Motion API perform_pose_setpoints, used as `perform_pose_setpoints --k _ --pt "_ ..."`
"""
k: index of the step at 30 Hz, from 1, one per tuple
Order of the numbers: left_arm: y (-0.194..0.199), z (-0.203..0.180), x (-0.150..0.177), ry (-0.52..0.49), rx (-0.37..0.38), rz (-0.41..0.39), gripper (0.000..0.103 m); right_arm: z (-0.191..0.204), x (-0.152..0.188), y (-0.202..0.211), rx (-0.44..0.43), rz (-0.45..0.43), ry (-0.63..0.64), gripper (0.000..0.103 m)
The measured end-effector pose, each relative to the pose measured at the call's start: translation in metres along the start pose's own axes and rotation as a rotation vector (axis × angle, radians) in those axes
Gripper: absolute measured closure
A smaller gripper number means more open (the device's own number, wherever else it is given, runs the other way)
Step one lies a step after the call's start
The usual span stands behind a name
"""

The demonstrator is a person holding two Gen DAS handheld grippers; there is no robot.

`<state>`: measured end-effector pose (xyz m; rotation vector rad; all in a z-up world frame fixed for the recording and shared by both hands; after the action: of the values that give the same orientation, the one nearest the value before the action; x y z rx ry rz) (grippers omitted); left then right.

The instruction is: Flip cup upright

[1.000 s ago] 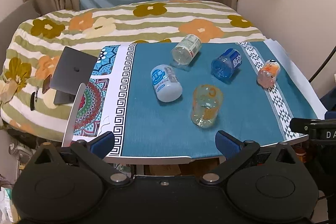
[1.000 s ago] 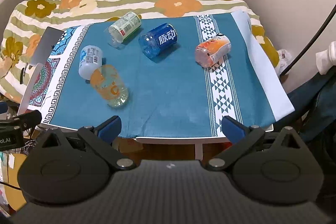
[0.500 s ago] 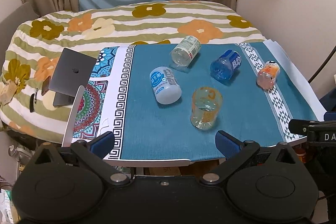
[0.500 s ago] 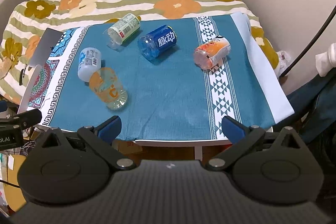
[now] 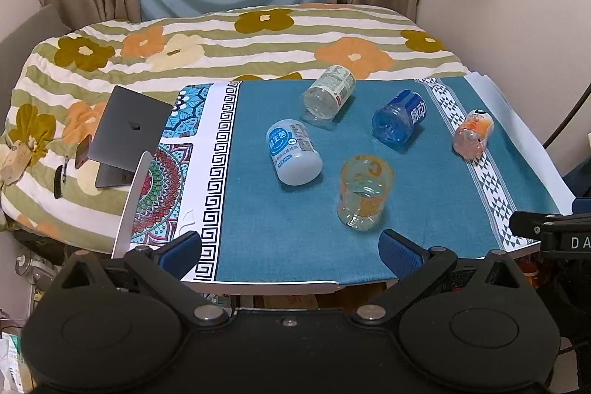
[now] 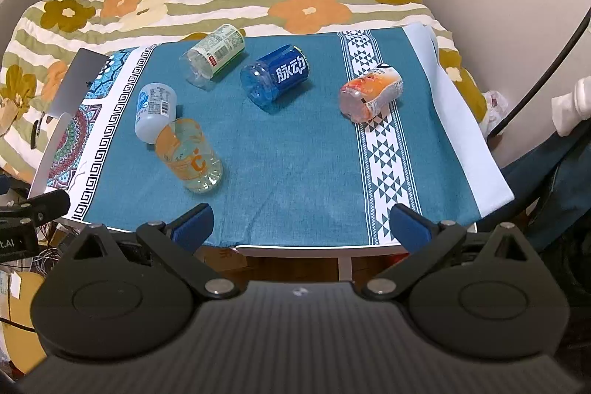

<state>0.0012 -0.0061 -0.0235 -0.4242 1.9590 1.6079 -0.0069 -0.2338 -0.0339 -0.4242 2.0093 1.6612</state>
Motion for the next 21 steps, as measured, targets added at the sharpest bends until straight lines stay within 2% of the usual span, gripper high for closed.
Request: perform_pose_setpoints --k 21 --pt "0.0014 0.0053 0.0000 0.007 0.002 -0.005 0.000 0.0032 -0.0024 0.0020 0.003 -0.004 0.008 0.000"
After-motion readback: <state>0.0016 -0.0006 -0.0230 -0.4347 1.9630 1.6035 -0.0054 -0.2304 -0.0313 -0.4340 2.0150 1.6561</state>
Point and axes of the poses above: each gripper's, at about its wrist camera, not at the fingertips, and y roughly against the way its jaws point, z to its left, x to its underside, the point moved 4 cm from there along -y, roughly the way its jaws point, and after that the axes turned 12 degrees about x, right-handed, at the moved point
